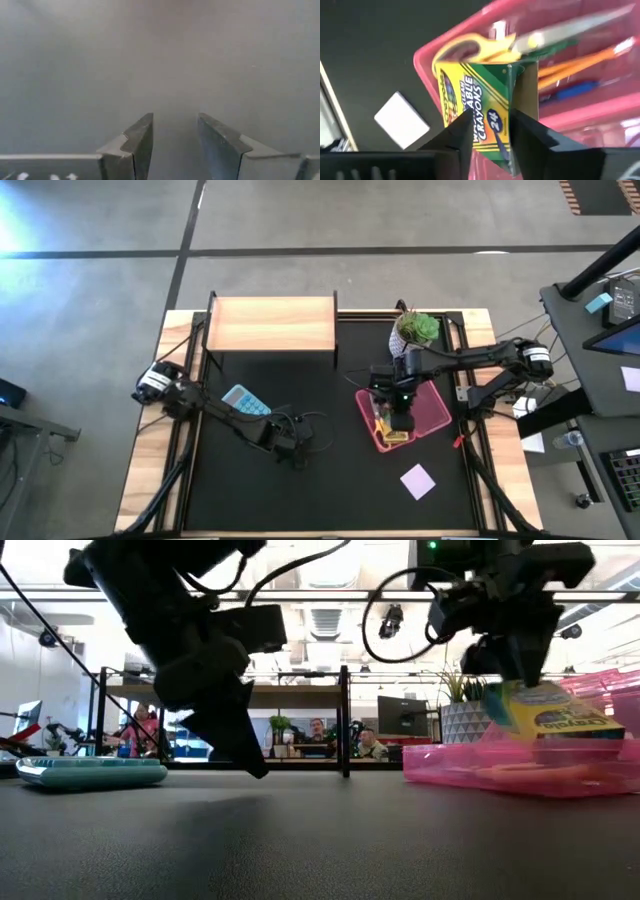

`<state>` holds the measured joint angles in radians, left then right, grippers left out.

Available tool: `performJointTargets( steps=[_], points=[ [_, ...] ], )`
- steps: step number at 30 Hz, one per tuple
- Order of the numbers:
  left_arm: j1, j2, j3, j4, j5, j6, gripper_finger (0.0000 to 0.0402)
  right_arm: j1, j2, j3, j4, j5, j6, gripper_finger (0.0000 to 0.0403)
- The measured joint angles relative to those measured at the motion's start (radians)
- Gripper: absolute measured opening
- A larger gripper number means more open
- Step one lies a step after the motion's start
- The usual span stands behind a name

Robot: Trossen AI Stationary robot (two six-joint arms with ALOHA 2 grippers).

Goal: Pack school essentials
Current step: Put the yellow crayon box into pink supply box, then put the purple sticky notes into the pink supply box

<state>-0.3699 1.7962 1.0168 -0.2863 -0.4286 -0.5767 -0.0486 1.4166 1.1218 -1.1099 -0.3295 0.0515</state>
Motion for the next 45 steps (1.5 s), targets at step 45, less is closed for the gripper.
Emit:
performJointTargets(
  steps=[45],
  points=[
    [0.158, 0.000, 0.087, 0.278, 0.196, 0.087, 0.0137, 0.674, -0.066, -0.100, -0.004, 0.069, 1.223, 0.0189]
  ],
)
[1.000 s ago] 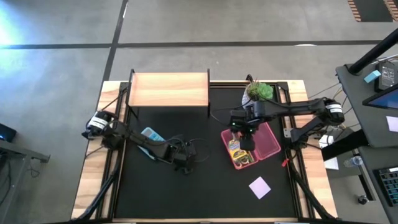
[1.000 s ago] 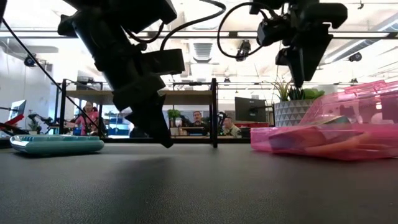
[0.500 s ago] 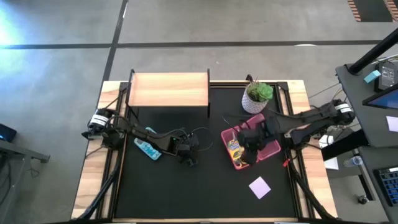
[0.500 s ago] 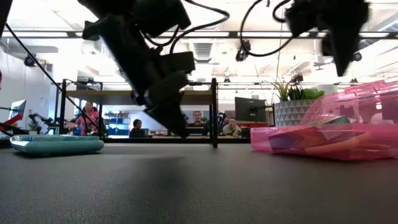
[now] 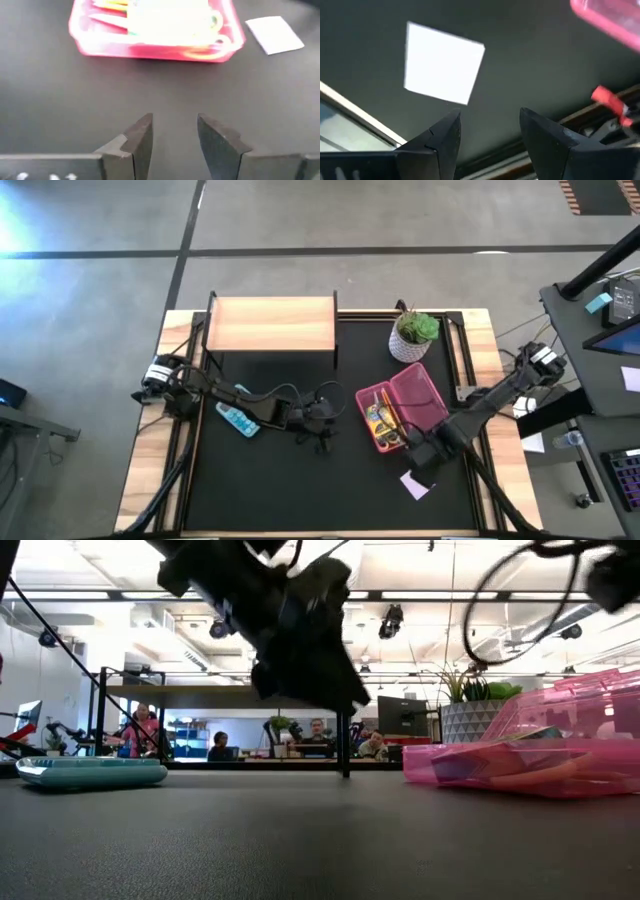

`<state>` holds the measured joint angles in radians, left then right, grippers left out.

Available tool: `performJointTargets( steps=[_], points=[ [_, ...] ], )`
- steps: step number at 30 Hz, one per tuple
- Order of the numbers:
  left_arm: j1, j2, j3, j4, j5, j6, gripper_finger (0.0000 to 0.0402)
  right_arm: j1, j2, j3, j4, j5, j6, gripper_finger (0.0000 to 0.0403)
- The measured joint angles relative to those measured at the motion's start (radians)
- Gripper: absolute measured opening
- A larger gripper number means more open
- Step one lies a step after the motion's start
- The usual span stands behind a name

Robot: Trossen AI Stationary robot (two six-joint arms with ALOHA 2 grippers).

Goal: Pack school essentials
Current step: Put the purple sticky notes into the pink supply box

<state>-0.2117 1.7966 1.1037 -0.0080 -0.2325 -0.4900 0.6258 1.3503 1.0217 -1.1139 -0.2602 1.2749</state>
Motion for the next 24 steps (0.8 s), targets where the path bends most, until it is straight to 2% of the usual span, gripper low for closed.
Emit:
performJointTargets(
  steps=[5, 11, 18, 24],
  points=[
    [-0.020, 0.000, 0.042, 0.001, 0.019, -0.001, 0.0137, 0.077, 0.053, -0.021, 0.015, -0.045, 0.018, 0.0189],
    [-0.064, 0.000, 0.098, 0.002, 0.021, -0.001, 0.0137, 0.131, 0.137, -0.028, 0.102, -0.063, -0.060, 0.0189],
    [-0.106, 0.000, 0.162, 0.001, 0.022, -0.001, 0.0137, 0.145, 0.230, -0.028, 0.129, -0.066, -0.156, 0.0189],
    [-0.129, -0.001, 0.177, -0.001, 0.022, -0.001, 0.0137, 0.147, 0.291, -0.028, 0.217, -0.117, -0.215, 0.0189]
  ],
)
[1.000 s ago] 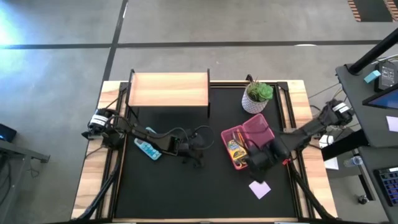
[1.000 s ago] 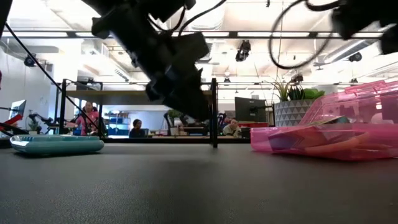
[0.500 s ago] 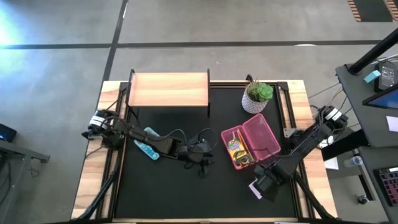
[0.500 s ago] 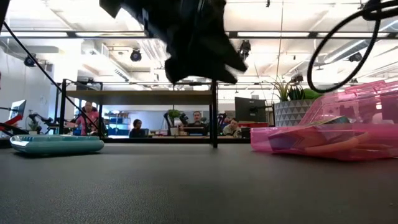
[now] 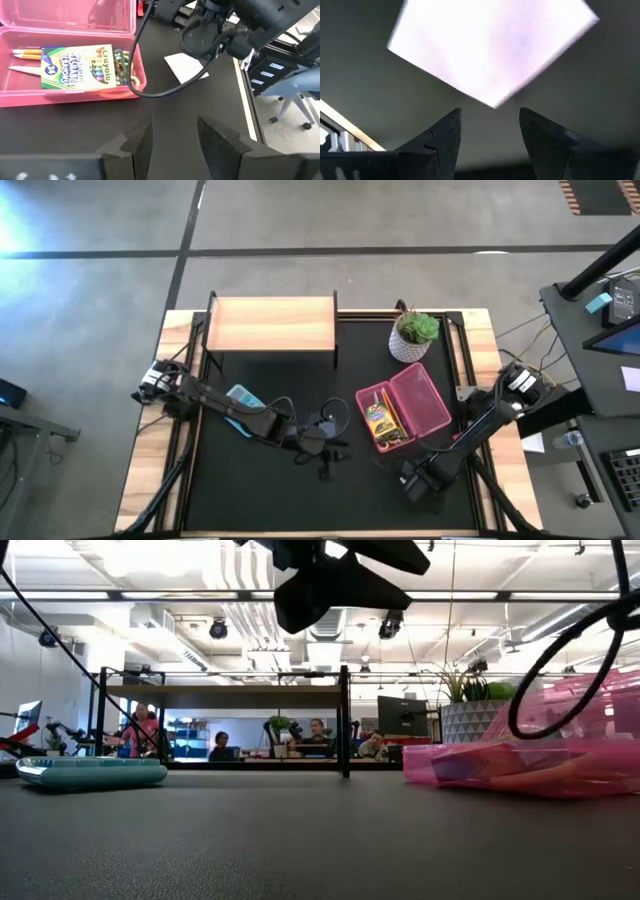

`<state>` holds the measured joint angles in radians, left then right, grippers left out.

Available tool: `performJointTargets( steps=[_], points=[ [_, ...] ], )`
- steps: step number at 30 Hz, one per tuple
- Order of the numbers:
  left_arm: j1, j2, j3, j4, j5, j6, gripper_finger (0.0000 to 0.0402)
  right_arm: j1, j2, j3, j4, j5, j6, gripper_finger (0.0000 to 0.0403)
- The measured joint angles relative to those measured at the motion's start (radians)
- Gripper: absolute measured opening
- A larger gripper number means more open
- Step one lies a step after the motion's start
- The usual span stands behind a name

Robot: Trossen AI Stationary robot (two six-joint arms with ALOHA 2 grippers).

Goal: Pack school essentials
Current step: Put the purple sticky notes into the pink supply box

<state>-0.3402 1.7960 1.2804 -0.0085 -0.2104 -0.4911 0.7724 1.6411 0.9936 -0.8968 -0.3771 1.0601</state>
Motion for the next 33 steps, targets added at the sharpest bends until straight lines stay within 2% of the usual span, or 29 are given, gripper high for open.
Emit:
performJointTargets(
  steps=[8, 11, 13, 17, 19, 22, 27, 33],
  points=[
    [-0.043, -0.020, -0.003, -0.001, 0.000, -0.001, 0.0137, 0.000, 0.052, 0.002, 0.035, 0.007, 0.000, 0.0189],
    [-0.054, -0.031, -0.003, 0.000, 0.000, 0.000, 0.0137, -0.001, 0.052, 0.005, 0.043, 0.048, 0.002, 0.0189],
    [-0.055, -0.033, -0.003, 0.001, 0.000, 0.000, 0.0137, -0.003, 0.051, 0.020, 0.051, 0.103, -0.003, 0.0189],
    [-0.055, -0.036, -0.004, 0.000, 0.000, 0.000, 0.0137, -0.015, 0.043, 0.055, 0.130, 0.308, -0.024, 0.0189],
    [-0.055, -0.037, -0.004, 0.001, 0.000, 0.000, 0.0137, -0.020, 0.040, 0.067, 0.189, 0.410, -0.043, 0.0189],
    [-0.055, -0.038, -0.006, -0.001, 0.001, 0.000, 0.0137, -0.033, 0.036, 0.085, 0.298, 0.508, -0.088, 0.0189],
    [-0.055, -0.039, -0.007, 0.001, 0.038, -0.031, 0.0137, -0.066, 0.030, 0.116, 0.283, 0.531, -0.088, 0.0189],
    [-0.056, -0.035, -0.046, 0.001, 0.051, -0.240, 0.0137, -0.039, -0.006, 0.132, 0.257, 0.516, 0.010, 0.0189]
  ],
)
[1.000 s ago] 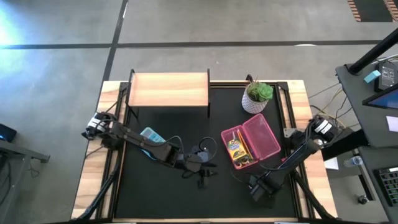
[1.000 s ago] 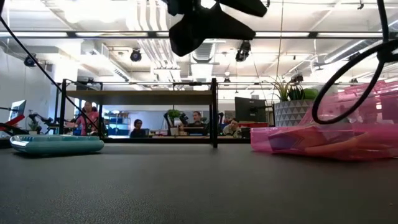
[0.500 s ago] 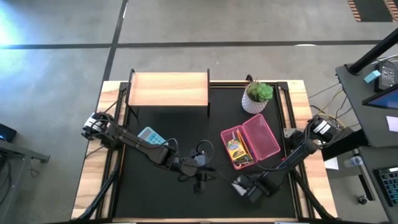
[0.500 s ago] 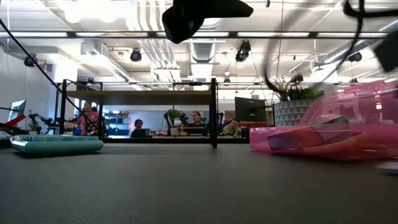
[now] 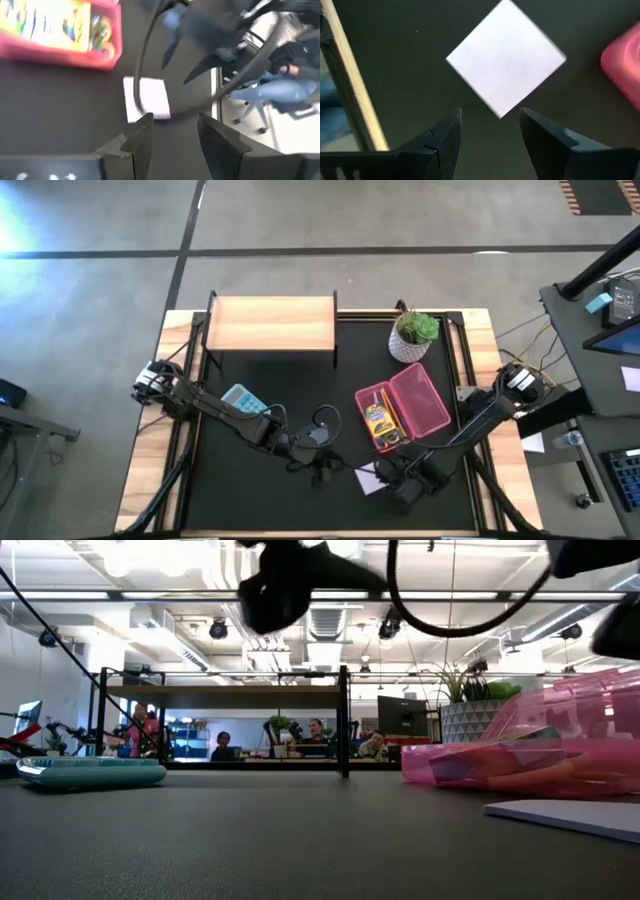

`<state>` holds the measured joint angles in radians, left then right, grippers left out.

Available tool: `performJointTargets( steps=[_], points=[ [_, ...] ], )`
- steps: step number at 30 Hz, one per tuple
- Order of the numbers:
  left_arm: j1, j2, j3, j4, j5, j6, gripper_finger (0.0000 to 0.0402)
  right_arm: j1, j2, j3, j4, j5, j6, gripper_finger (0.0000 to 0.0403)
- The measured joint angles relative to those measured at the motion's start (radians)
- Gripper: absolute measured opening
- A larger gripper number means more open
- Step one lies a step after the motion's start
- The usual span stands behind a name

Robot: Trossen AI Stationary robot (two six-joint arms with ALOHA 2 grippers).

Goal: Pack school essentials
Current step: Put the purple sticky notes into the pink supply box

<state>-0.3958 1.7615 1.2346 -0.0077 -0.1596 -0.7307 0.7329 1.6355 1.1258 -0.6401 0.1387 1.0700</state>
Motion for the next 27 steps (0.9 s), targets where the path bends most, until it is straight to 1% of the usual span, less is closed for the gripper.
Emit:
performJointTargets(
  steps=[3, 7, 12, 15, 19, 22, 24, 27],
  points=[
    [0.000, 0.002, -0.027, -0.003, 0.005, -0.124, 0.0137, 0.027, -0.005, -0.001, 0.001, -0.003, 0.094, 0.0189],
    [-0.002, 0.003, -0.054, 0.017, 0.032, -0.235, 0.0137, 0.054, -0.004, -0.002, 0.011, -0.010, 0.202, 0.0189],
    [-0.003, 0.003, -0.105, 0.148, 0.026, -0.317, 0.0137, 0.068, -0.004, -0.014, 0.053, -0.015, 0.268, 0.0189],
    [-0.003, 0.003, -0.134, 0.199, -0.024, -0.387, 0.0137, 0.068, -0.004, -0.031, 0.059, -0.016, 0.292, 0.0189],
    [-0.003, 0.003, -0.161, 0.208, -0.122, -0.484, 0.0137, 0.068, -0.004, -0.063, 0.081, -0.016, 0.295, 0.0189],
    [-0.003, 0.003, -0.164, 0.208, -0.166, -0.538, 0.0137, 0.068, -0.004, -0.091, 0.092, -0.025, 0.312, 0.0189],
    [-0.004, 0.003, -0.164, 0.210, -0.187, -0.560, 0.0137, 0.068, -0.004, -0.121, 0.131, -0.026, 0.329, 0.0189],
    [-0.004, 0.003, -0.164, 0.209, -0.198, -0.571, 0.0136, 0.068, -0.005, -0.176, 0.239, -0.025, 0.349, 0.0189]
  ],
)
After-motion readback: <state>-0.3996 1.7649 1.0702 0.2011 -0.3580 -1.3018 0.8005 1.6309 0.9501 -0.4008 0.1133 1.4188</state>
